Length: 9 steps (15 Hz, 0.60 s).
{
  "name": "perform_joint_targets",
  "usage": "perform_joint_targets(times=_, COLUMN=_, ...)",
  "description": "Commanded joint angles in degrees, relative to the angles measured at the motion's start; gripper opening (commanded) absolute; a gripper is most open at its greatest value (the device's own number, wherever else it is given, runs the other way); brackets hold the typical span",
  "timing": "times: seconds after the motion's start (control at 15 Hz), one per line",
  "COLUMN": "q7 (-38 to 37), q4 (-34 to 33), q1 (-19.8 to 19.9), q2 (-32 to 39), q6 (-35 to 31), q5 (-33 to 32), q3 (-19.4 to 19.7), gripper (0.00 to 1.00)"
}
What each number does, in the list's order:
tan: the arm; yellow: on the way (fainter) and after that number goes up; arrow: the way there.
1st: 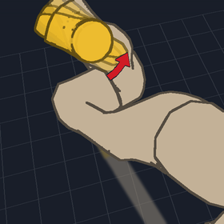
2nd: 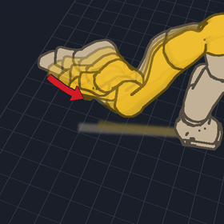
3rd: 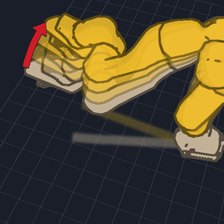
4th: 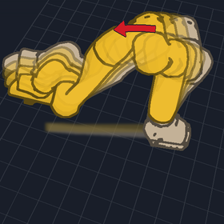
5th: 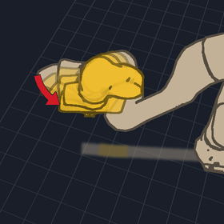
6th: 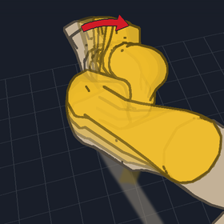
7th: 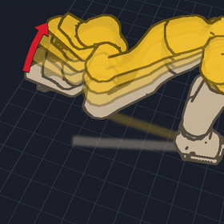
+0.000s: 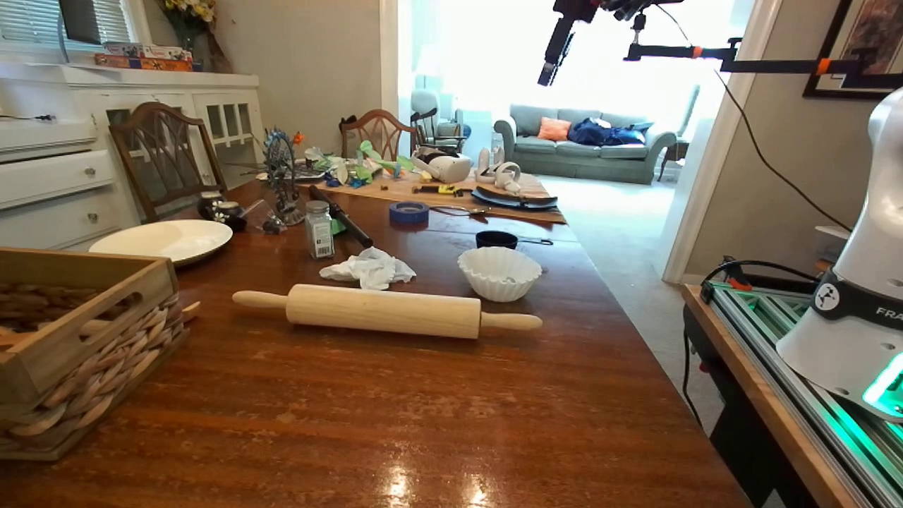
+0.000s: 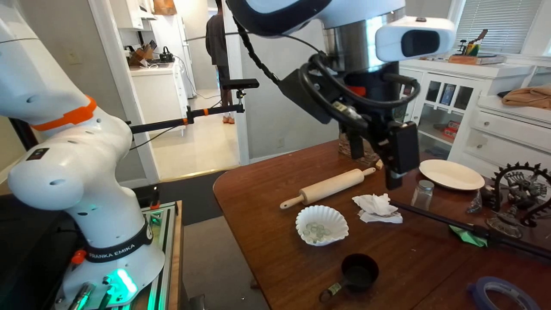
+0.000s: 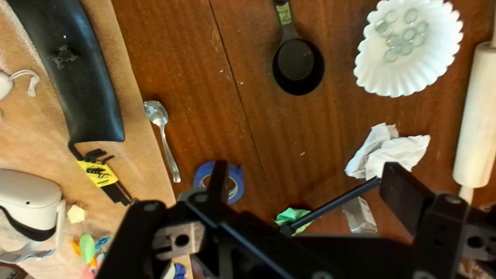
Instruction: Use the silver spoon to stir the contents of the white cupcake holder
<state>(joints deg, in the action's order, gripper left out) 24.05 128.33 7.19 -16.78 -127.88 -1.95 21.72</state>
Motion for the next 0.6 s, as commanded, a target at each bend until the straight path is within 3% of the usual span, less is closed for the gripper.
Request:
perform_joint_targets(times=0.0, q7=2.9, q4=-4.0, q1=2.1, q2=8.8, q6=-5.6, q5=2.9, q3=1.4, gripper=1.00)
perform_joint_targets(times=0.2, q7=9.0, q4=-5.7, q1=3.6, q2=14.9, q6=-6.6, q5=9.9, q3=3.0, gripper=1.00)
perform_joint_targets(times=0.27, q7=7.6, q4=-7.2, q1=4.9, q2=16.9, q6=-4.0, q5=10.0, q3=2.6, gripper=1.00)
perform_joint_targets(times=0.33, q7=5.9, q4=-3.9, q1=5.3, q2=12.2, q6=-5.9, q5=7.2, q3=0.6, gripper=1.00)
perform_joint_targets(times=0.53, q7=6.4, q4=-5.6, q1=6.9, q2=16.1, q6=-5.8, q5=8.2, q3=0.4, gripper=1.00)
